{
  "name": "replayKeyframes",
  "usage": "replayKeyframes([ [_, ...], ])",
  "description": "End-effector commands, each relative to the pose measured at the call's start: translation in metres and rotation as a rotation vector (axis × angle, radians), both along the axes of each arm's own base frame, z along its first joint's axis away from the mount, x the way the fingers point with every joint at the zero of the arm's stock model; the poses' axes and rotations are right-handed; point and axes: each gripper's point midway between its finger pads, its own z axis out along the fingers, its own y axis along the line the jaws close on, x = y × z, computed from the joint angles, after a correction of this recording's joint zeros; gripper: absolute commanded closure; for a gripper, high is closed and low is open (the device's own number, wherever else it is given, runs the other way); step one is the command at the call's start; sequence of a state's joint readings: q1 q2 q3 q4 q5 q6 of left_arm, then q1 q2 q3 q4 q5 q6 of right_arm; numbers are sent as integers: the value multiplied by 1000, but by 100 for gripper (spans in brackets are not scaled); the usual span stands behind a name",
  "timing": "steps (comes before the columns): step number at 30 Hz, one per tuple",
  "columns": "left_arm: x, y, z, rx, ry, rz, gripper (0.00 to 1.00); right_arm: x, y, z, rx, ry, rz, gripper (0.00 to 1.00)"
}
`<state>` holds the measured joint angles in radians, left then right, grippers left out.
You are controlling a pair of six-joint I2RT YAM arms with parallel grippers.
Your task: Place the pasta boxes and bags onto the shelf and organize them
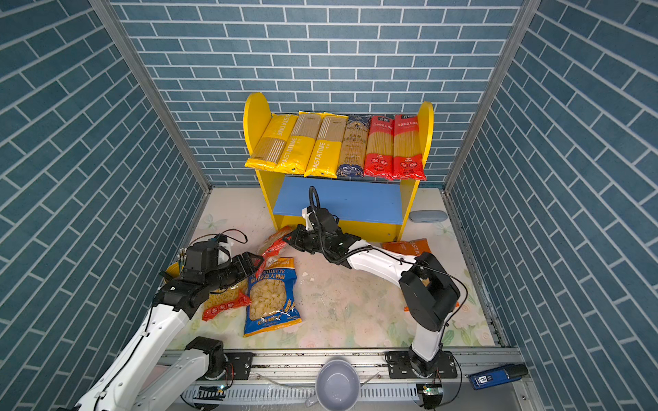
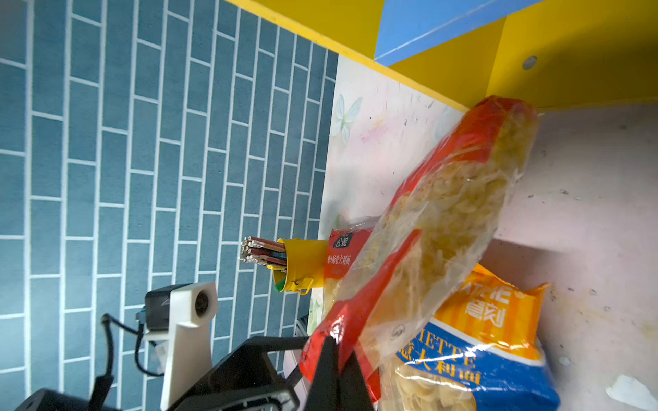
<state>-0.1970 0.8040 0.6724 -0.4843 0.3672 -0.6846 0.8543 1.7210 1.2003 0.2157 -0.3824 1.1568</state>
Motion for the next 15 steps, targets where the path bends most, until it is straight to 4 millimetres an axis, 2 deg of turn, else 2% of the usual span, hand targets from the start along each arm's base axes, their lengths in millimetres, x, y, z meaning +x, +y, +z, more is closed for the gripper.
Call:
replayKeyframes([
  [1,5,-11,24,-44,-86,-52,27,3,-33,24,84,-11,-51,100],
  [9,12,-37,29,-45,-168,-162,27,-18,-134,-15,-104,67,-172,100],
  [15,10,-72,14,45,-175,-270,26,-51,-192,-59,-326,181,-172,100],
])
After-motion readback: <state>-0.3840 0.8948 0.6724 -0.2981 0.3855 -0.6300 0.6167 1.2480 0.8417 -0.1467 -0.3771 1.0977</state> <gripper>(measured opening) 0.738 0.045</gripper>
